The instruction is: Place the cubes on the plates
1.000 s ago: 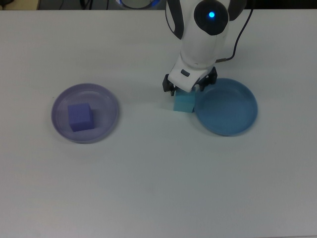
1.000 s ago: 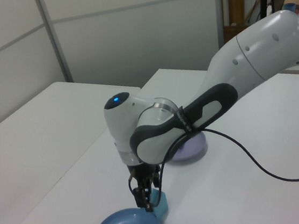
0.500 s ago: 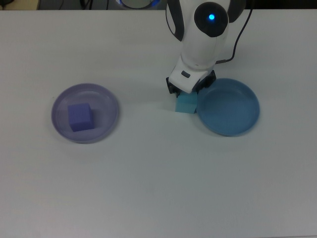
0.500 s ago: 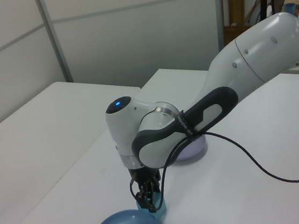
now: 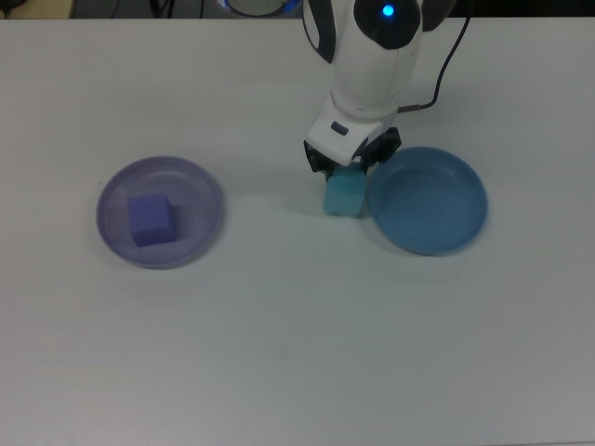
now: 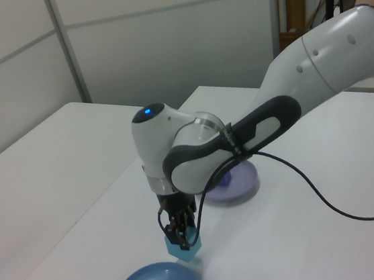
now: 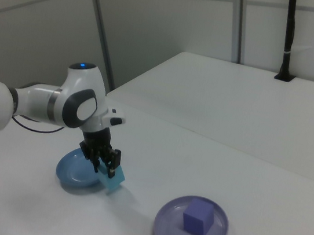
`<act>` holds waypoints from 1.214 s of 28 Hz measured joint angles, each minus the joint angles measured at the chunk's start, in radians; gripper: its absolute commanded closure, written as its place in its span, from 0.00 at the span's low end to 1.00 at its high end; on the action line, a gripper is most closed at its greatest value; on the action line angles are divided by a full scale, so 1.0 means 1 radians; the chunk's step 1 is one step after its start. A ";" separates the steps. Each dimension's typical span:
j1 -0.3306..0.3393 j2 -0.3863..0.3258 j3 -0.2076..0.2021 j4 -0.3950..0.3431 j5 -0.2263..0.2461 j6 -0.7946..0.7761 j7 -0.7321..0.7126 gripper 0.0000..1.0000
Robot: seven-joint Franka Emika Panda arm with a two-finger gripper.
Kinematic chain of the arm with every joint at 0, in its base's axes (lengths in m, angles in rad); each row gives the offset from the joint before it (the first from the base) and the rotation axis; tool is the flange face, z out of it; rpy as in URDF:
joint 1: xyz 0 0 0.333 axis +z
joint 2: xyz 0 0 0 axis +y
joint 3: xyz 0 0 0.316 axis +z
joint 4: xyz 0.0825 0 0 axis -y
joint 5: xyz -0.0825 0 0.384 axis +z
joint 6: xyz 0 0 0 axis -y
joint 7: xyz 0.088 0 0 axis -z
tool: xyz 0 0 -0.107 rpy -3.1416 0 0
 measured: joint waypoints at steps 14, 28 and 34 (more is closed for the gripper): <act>0.121 0.025 0.010 0.054 -0.054 -0.008 0.087 0.75; 0.168 0.062 0.009 0.066 -0.056 0.049 0.101 0.00; 0.165 0.042 0.002 0.084 -0.048 0.017 0.120 0.00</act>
